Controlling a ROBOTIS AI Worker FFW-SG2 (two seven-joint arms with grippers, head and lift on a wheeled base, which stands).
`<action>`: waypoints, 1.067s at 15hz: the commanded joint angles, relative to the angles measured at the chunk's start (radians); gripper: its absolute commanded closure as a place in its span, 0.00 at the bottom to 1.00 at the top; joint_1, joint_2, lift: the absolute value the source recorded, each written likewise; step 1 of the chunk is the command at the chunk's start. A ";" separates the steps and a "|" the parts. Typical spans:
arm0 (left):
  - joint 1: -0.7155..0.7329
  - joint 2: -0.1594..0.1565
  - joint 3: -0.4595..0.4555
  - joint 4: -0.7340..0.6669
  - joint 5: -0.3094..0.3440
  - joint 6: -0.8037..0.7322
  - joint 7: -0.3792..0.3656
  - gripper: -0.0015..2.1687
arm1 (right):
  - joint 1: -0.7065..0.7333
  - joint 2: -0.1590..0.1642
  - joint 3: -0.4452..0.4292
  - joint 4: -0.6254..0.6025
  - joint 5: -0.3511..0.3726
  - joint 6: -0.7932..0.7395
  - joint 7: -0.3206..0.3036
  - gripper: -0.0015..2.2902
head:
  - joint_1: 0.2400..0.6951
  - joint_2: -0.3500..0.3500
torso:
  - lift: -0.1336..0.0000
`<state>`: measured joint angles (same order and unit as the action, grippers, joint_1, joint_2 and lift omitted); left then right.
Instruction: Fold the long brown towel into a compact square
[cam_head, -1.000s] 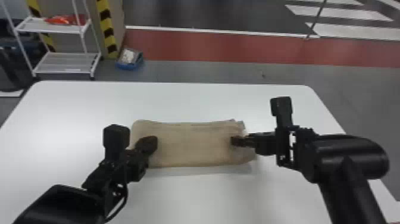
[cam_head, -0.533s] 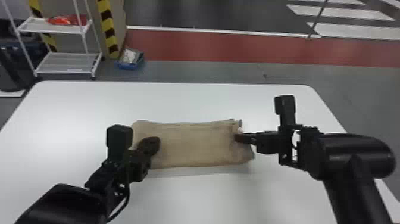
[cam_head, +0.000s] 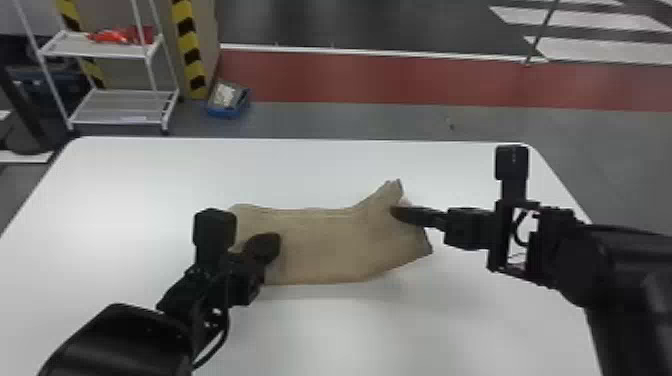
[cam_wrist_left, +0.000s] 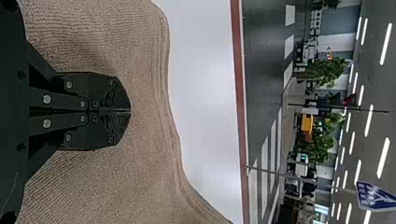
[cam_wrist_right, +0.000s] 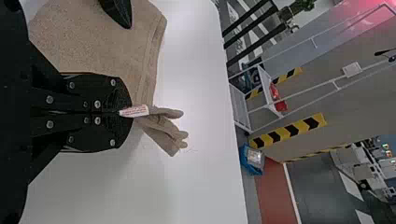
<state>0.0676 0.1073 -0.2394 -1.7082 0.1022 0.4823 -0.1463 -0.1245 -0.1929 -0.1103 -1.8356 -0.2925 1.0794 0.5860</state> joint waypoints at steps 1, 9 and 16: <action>0.000 -0.001 -0.001 -0.002 0.021 -0.029 -0.007 0.80 | 0.006 0.004 -0.020 -0.022 -0.013 0.009 -0.011 0.58 | 1.00 0.36 | 0.07; 0.035 0.009 0.055 -0.010 0.025 -0.152 -0.095 0.80 | -0.041 -0.011 -0.063 -0.021 -0.010 0.012 -0.020 0.58 | 1.00 0.33 | 0.07; -0.031 0.000 0.043 0.164 0.008 -0.191 -0.105 0.80 | -0.121 -0.005 -0.068 -0.027 -0.125 0.205 -0.041 0.58 | 1.00 0.36 | 0.07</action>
<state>0.0455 0.1105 -0.1909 -1.5639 0.1139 0.2943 -0.2514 -0.2217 -0.1989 -0.1765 -1.8601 -0.3786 1.2327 0.5555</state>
